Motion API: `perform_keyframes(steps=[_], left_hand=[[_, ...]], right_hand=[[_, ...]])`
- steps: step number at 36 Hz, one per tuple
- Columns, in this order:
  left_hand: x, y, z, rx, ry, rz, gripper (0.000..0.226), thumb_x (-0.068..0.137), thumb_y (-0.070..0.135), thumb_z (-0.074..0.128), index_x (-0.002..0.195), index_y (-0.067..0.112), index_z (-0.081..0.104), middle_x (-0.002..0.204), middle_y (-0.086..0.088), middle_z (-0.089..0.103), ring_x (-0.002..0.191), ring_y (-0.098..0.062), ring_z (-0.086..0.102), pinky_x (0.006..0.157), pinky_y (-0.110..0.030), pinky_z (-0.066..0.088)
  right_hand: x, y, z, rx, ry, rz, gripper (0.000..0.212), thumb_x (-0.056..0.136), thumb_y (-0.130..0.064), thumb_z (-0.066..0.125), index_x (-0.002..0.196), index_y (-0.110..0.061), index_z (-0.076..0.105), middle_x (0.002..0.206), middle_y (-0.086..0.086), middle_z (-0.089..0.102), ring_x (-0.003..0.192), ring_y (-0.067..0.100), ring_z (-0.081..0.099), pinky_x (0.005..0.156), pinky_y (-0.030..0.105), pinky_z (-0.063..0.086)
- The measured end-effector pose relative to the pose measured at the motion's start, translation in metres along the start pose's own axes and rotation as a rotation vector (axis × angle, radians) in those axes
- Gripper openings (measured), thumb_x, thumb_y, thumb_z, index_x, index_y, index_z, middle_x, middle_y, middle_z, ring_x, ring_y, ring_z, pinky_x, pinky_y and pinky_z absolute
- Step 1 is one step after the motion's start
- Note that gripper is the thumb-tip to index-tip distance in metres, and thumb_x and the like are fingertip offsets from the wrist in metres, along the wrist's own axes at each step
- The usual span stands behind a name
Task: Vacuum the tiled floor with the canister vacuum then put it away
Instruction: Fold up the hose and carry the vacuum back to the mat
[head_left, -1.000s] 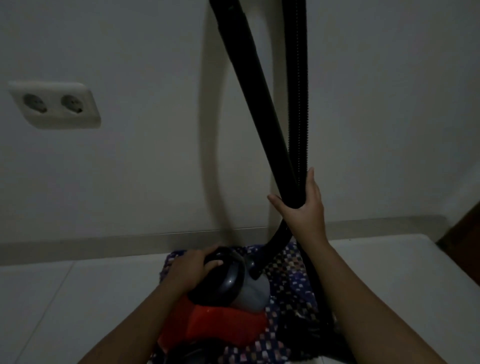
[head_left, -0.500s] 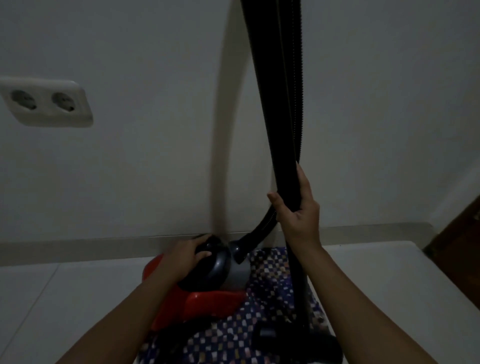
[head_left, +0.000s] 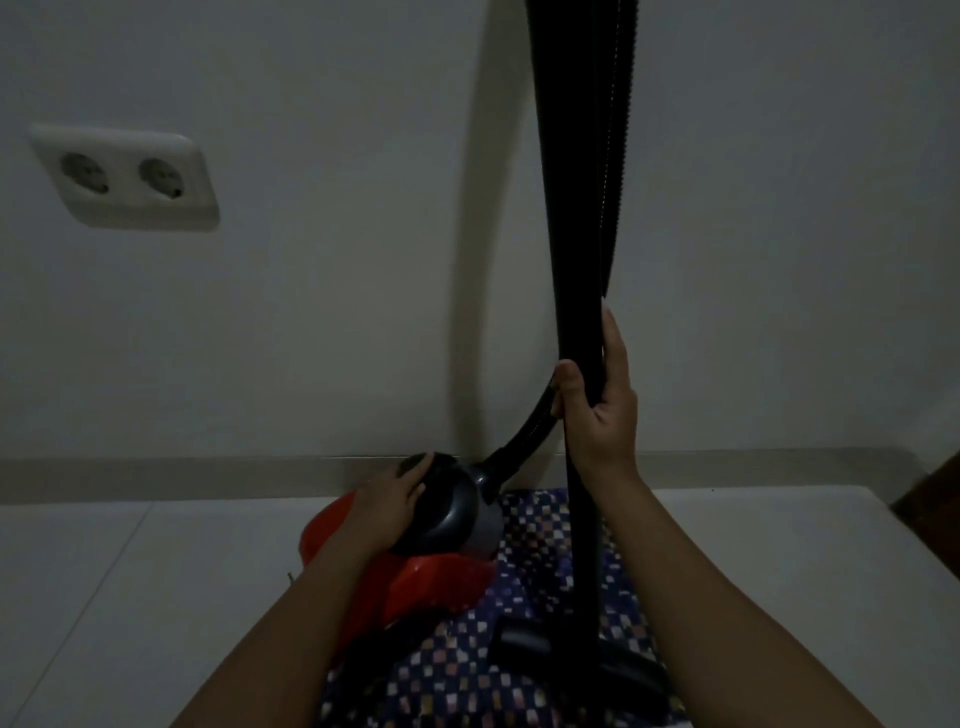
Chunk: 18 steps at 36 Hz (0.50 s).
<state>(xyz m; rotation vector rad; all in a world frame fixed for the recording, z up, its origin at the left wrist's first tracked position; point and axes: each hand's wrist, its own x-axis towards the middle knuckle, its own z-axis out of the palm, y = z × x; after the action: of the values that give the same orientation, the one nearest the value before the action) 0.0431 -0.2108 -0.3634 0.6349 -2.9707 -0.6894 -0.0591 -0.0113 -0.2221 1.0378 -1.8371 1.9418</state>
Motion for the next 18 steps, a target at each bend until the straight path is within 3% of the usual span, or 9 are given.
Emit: perform_keyframes(steps=[5, 9, 13, 16, 18], left_hand=[[0.001, 0.004, 0.009, 0.021, 0.093, -0.04, 0.048, 0.101, 0.026, 0.036, 0.147, 0.031, 0.028, 0.145, -0.012, 0.044, 0.125, -0.031, 0.048, 0.097, -0.033, 0.04], [0.0, 0.002, 0.009, -0.017, 0.106, -0.037, 0.047, 0.101, 0.026, 0.037, 0.147, 0.029, 0.031, 0.143, -0.014, 0.045, 0.124, -0.031, 0.048, 0.098, -0.032, 0.039], [-0.005, 0.005, 0.007, -0.087, 0.148, -0.047, 0.045, 0.1, 0.026, 0.041, 0.145, 0.026, 0.036, 0.134, -0.018, 0.048, 0.12, -0.033, 0.048, 0.098, -0.035, 0.04], [-0.009, 0.007, 0.007, -0.109, 0.189, -0.061, 0.045, 0.099, 0.027, 0.042, 0.144, 0.025, 0.039, 0.128, -0.02, 0.05, 0.116, -0.033, 0.05, 0.097, -0.036, 0.042], [-0.012, 0.009, 0.007, -0.102, 0.207, -0.074, 0.045, 0.099, 0.027, 0.043, 0.144, 0.025, 0.04, 0.128, -0.019, 0.051, 0.114, -0.033, 0.051, 0.095, -0.036, 0.043]], right_hand=[[0.002, 0.001, 0.0, -0.024, -0.016, 0.017, 0.061, 0.086, -0.06, 0.046, 0.14, -0.049, 0.021, 0.068, -0.011, 0.058, 0.051, 0.009, 0.049, 0.053, 0.022, 0.049], [0.001, 0.004, -0.001, -0.068, -0.028, -0.004, 0.059, 0.09, -0.05, 0.048, 0.141, -0.042, 0.02, 0.071, -0.022, 0.062, 0.052, 0.001, 0.05, 0.054, 0.012, 0.046], [-0.001, 0.002, 0.0, -0.081, -0.041, -0.026, 0.056, 0.09, -0.041, 0.047, 0.14, -0.043, 0.023, 0.093, -0.033, 0.062, 0.058, -0.006, 0.053, 0.059, 0.008, 0.046], [-0.003, -0.002, 0.0, -0.075, -0.04, -0.017, 0.059, 0.088, -0.054, 0.047, 0.141, -0.044, 0.021, 0.101, -0.015, 0.064, 0.058, -0.001, 0.054, 0.059, 0.016, 0.049], [-0.007, -0.001, -0.001, -0.077, -0.045, -0.002, 0.061, 0.086, -0.061, 0.044, 0.141, -0.043, 0.024, 0.122, 0.004, 0.061, 0.069, 0.0, 0.058, 0.065, 0.021, 0.052]])
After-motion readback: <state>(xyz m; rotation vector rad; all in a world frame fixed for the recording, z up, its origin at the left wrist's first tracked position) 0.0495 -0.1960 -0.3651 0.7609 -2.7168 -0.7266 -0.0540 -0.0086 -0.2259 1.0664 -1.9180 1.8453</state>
